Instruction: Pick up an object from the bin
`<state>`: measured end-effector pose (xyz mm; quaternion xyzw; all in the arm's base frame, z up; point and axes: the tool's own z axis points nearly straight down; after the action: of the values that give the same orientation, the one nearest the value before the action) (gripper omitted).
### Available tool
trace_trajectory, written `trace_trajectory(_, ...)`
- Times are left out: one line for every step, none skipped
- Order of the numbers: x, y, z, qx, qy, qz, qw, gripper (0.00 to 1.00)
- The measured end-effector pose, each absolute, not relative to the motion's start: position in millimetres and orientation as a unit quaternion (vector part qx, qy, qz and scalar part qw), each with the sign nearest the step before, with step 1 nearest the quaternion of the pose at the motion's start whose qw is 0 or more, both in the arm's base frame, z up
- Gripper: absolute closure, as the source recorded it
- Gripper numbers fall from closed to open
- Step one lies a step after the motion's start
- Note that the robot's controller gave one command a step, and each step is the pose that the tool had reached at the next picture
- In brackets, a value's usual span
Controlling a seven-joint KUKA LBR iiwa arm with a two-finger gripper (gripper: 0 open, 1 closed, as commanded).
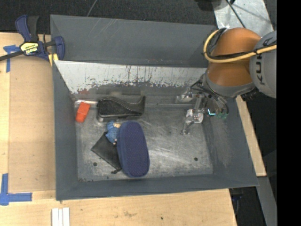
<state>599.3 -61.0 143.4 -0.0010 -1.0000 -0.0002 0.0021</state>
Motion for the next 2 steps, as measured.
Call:
trace_trajectory(614.4,-135.9,70.4,-0.013,-1.000,0.000,-0.003,0.00)
trace_trajectory(617.8,-133.3,75.9,-0.010,-1.000,0.001,-0.008,1.00)
